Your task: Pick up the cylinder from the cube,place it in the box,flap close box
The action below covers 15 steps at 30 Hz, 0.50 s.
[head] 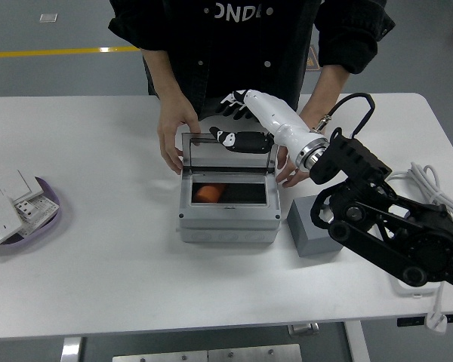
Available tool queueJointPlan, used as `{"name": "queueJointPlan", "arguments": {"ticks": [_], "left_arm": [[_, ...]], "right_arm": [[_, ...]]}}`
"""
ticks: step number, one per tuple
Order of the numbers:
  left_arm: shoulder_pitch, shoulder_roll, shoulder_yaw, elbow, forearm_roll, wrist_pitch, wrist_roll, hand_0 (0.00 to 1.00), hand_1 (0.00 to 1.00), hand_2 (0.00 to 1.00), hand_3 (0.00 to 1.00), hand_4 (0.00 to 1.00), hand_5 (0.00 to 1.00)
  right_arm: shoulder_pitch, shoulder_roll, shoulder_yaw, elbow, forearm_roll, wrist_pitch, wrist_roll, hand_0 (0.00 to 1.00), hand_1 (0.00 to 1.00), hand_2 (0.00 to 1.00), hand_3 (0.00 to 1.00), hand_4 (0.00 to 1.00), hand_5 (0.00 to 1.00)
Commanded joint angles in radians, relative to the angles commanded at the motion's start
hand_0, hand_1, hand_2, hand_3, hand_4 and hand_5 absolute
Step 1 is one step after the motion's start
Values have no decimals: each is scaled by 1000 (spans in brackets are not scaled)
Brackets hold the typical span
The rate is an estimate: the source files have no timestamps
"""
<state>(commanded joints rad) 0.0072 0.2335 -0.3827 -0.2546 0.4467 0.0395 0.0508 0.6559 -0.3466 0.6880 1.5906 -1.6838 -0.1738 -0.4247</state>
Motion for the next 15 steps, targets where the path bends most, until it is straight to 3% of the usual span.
{"name": "queueJointPlan", "arguments": {"ticks": [12,15], "left_arm": [[-6,3,7,0,1,1,0,593,627,618,636,688,217],[-6,3,7,0,1,1,0,593,627,618,636,688,217]], "right_arm": [[53,37,-76,-205,106,-76,107,619,614,636,646,713,460],[54,37,-93,-224,116,-87,120,619,614,636,646,713,460]]}}
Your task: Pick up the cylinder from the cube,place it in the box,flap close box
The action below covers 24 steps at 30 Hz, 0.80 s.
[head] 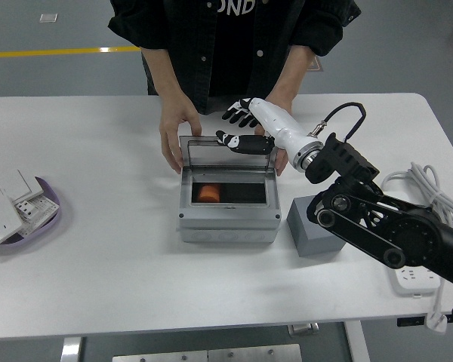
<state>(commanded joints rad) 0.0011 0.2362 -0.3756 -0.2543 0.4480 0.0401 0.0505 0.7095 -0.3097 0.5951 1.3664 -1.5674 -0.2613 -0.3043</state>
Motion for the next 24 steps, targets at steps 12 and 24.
{"name": "queueJointPlan", "arguments": {"ticks": [12,24], "left_arm": [[-2,-6,6,0,0,0,2,593,628,618,636,688,216],[-1,-8,-1,1,4,1,2,593,626,618,637,688,216]], "right_arm": [[-62,-69,-20,191,-89,12,-44,598,598,615,633,710,465],[-153,-97,-77,275,-58,-23,-28,581,586,607,635,704,460]]}}
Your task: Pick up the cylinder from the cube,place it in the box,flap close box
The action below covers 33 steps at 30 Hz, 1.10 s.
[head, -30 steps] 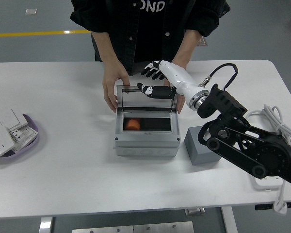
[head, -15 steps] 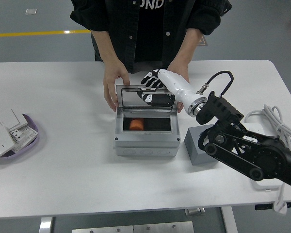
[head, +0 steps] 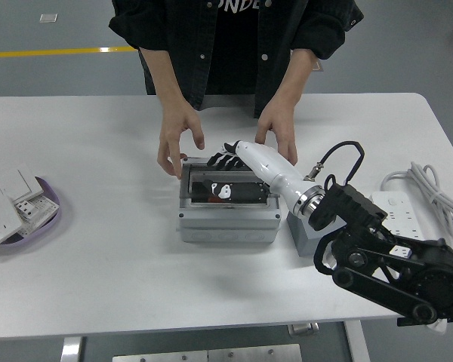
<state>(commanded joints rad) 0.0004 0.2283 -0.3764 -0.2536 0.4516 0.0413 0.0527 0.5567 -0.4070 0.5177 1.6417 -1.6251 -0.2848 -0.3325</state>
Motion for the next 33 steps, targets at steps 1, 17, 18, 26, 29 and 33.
{"name": "queueJointPlan", "arguments": {"ticks": [1,17,18,26,29,33], "left_arm": [[0,-1,-1,0,0,0,0,593,627,618,636,688,216],[18,1,-13,5,2,1,-2,592,627,618,636,688,215],[21,0,-15,6,2,2,-2,592,627,618,636,688,215],[36,-7,-30,6,9,2,-3,593,626,618,635,687,216],[39,-6,-34,6,13,2,-4,593,626,618,635,687,216],[36,0,-40,5,18,1,-6,592,627,619,635,688,216]], "right_arm": [[-8,2,1,-12,4,-4,6,577,582,605,637,701,459],[-232,-96,310,137,95,-47,107,545,588,603,637,677,436],[-254,-98,342,137,117,-51,127,545,588,603,637,677,436],[-400,-51,603,64,346,-28,293,550,583,602,638,665,419],[-430,-44,695,47,422,-15,331,550,583,602,638,665,419],[-453,-44,793,38,499,-12,360,559,585,603,638,667,418]]}}
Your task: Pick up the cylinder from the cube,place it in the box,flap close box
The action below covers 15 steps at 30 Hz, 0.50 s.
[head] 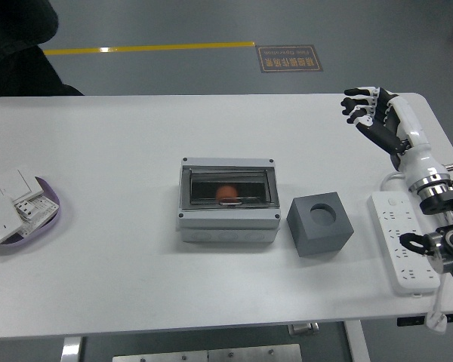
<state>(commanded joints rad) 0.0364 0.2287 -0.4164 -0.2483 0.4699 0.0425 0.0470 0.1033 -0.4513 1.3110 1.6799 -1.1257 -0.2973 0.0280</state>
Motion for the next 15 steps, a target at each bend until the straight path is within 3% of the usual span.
{"name": "queueJointPlan", "arguments": {"ticks": [4,15], "left_arm": [[0,10,-7,-4,6,-2,0,593,626,618,635,687,215],[23,61,-53,-13,27,-6,-1,593,626,618,635,688,216]], "right_arm": [[-3,6,52,-21,53,-12,31,582,604,606,639,670,388],[-17,67,28,-101,214,-47,174,601,618,609,639,670,387]]}}
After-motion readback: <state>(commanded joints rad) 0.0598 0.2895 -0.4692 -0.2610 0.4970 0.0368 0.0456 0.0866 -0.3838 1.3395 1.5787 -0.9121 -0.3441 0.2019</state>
